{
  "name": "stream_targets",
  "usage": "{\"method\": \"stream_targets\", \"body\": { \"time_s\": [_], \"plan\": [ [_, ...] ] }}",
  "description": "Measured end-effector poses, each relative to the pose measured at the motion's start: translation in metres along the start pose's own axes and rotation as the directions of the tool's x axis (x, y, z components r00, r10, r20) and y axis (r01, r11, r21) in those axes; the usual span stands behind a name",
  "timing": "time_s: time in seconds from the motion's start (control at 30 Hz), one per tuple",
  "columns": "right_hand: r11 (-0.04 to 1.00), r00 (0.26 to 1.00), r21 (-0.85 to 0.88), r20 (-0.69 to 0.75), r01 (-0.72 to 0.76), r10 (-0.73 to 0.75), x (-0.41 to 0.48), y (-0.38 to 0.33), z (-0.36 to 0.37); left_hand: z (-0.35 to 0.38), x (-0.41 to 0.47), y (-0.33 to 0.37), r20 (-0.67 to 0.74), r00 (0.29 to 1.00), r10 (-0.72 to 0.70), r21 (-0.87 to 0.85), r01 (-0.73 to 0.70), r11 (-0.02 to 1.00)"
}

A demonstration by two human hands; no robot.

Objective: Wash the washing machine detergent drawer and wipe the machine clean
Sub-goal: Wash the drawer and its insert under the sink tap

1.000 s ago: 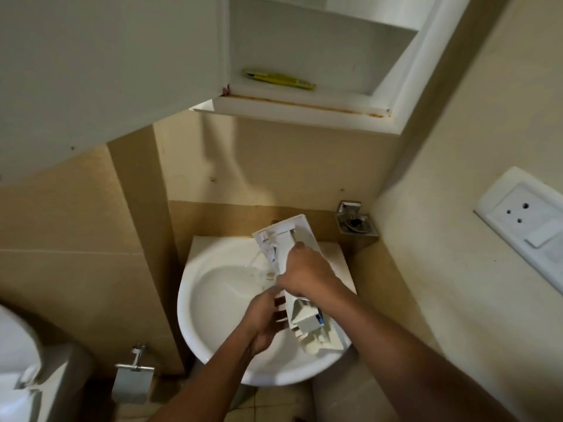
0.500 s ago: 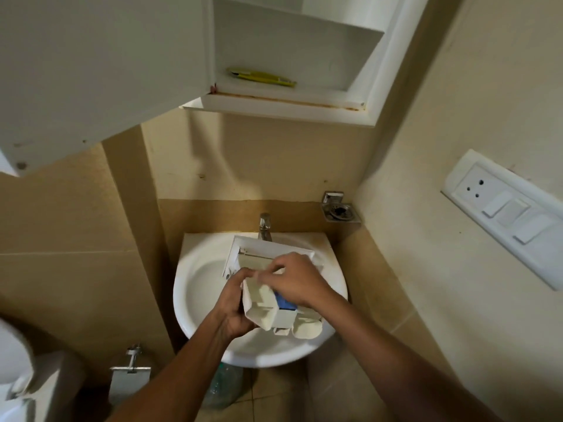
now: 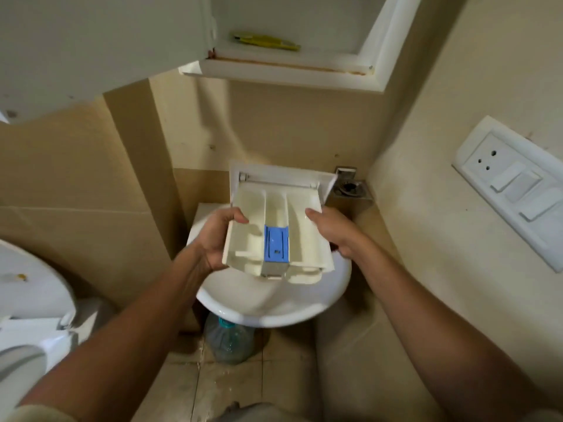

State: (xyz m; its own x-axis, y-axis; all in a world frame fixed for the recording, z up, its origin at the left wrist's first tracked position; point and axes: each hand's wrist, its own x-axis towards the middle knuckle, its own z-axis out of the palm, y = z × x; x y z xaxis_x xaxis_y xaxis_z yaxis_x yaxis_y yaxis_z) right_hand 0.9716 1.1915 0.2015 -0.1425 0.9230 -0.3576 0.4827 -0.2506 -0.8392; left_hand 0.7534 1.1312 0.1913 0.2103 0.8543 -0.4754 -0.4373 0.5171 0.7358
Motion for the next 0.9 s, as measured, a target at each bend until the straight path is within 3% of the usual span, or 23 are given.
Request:
{"method": "stream_targets", "body": {
  "time_s": [0.13,0.2,0.23,0.27,0.3,0.33,0.37,0.4,0.43,0.47,0.53,0.63,0.73,0.8,0.9],
  "plan": [
    [0.969,0.961,-0.1,-0.142,0.224,-0.237,-0.007,-0.041,-0.031,0.033,-0.018,0.039,-0.154,0.964,0.217,0.301,-0.164,0.939],
    [0.938,0.902,-0.08,-0.256,0.338,-0.347,-0.009,-0.035,-0.029,0.052,-0.018,0.039,-0.239,0.88,0.41,0.448,-0.275,0.851],
    [0.906,0.832,-0.103,-0.366,0.41,-0.417,-0.011,-0.026,-0.023,0.056,-0.012,0.031,-0.291,0.805,0.518,0.543,-0.307,0.782],
    [0.889,0.769,-0.125,-0.458,0.441,-0.446,-0.011,-0.01,-0.013,0.058,-0.006,0.018,-0.346,0.733,0.586,0.611,-0.298,0.734],
    [0.904,0.77,-0.112,-0.486,0.413,-0.412,-0.007,0.012,0.0,0.052,0.006,0.002,-0.392,0.707,0.589,0.655,-0.235,0.718],
    [0.95,0.855,-0.059,-0.421,0.306,-0.302,-0.002,0.036,0.013,0.044,0.015,-0.014,-0.443,0.729,0.522,0.674,-0.113,0.73],
    [0.994,0.96,-0.003,-0.257,0.113,-0.11,0.006,0.059,0.024,0.032,0.026,-0.034,-0.508,0.766,0.394,0.665,0.058,0.745],
    [0.994,0.993,-0.021,-0.064,-0.103,0.102,0.015,0.083,0.034,0.02,0.033,-0.052,-0.572,0.785,0.237,0.621,0.226,0.751],
    [0.966,0.967,-0.097,0.066,-0.24,0.247,0.019,0.101,0.039,0.01,0.036,-0.07,-0.614,0.783,0.102,0.57,0.35,0.744],
    [0.946,0.945,-0.152,0.119,-0.286,0.305,0.022,0.114,0.041,0.005,0.035,-0.084,-0.626,0.78,0.018,0.548,0.423,0.722],
    [0.952,0.951,-0.147,0.114,-0.27,0.288,0.026,0.123,0.04,0.003,0.031,-0.099,-0.627,0.779,-0.008,0.535,0.437,0.723],
    [0.982,0.981,-0.086,0.082,-0.171,0.178,0.019,0.099,0.026,0.014,0.025,-0.084,-0.597,0.796,0.097,0.53,0.301,0.793],
    [0.989,0.992,-0.103,-0.065,0.105,-0.112,0.009,0.045,-0.009,0.04,0.016,-0.043,-0.52,0.789,0.327,0.599,0.065,0.798],
    [0.93,0.913,-0.146,-0.189,0.337,-0.361,-0.008,0.005,-0.035,0.061,0.003,-0.02,-0.409,0.726,0.553,0.683,-0.158,0.713],
    [0.799,0.673,-0.245,-0.437,0.55,-0.597,-0.038,-0.022,-0.049,0.082,-0.015,-0.001,-0.266,0.513,0.816,0.757,-0.413,0.506]
  ]
}}
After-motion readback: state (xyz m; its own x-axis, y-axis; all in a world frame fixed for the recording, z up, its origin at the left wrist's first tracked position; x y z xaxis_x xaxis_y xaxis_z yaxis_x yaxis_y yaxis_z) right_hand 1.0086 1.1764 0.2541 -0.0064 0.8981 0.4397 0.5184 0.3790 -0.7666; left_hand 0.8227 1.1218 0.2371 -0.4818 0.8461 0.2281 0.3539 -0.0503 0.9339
